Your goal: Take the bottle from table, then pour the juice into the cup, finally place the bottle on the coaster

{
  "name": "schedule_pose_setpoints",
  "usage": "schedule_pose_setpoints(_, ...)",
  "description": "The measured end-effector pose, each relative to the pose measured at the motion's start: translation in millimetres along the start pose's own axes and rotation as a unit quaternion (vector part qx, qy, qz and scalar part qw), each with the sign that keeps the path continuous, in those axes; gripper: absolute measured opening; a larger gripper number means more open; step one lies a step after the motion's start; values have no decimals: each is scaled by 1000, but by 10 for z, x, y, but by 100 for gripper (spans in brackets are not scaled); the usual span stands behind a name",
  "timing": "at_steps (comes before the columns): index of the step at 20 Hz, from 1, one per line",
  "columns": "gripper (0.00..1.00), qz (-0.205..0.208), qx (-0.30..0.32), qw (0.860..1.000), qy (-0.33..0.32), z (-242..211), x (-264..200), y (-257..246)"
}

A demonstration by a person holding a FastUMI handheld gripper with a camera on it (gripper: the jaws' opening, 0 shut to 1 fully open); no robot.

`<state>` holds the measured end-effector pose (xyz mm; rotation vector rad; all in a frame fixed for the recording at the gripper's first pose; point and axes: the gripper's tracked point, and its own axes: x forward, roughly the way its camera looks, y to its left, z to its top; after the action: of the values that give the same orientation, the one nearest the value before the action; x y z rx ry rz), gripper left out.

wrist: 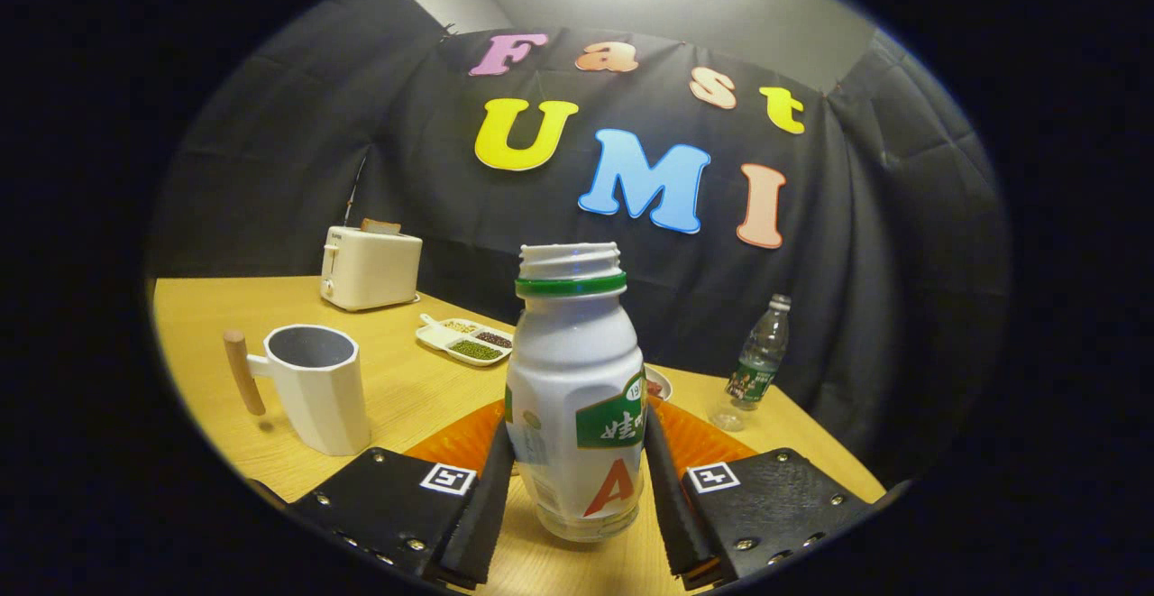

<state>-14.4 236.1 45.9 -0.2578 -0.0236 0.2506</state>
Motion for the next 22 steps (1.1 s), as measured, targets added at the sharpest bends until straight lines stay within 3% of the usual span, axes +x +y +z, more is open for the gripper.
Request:
schedule_pose_setpoints(8, 70, -33, -172, 984, -29, 488, 75, 149)
schedule_pose_setpoints(14, 70, -58, -275, 958, -47, 702, 128, 267)
schedule_pose_setpoints(22, 70, -74, -375, 923, -50, 637, 145, 470)
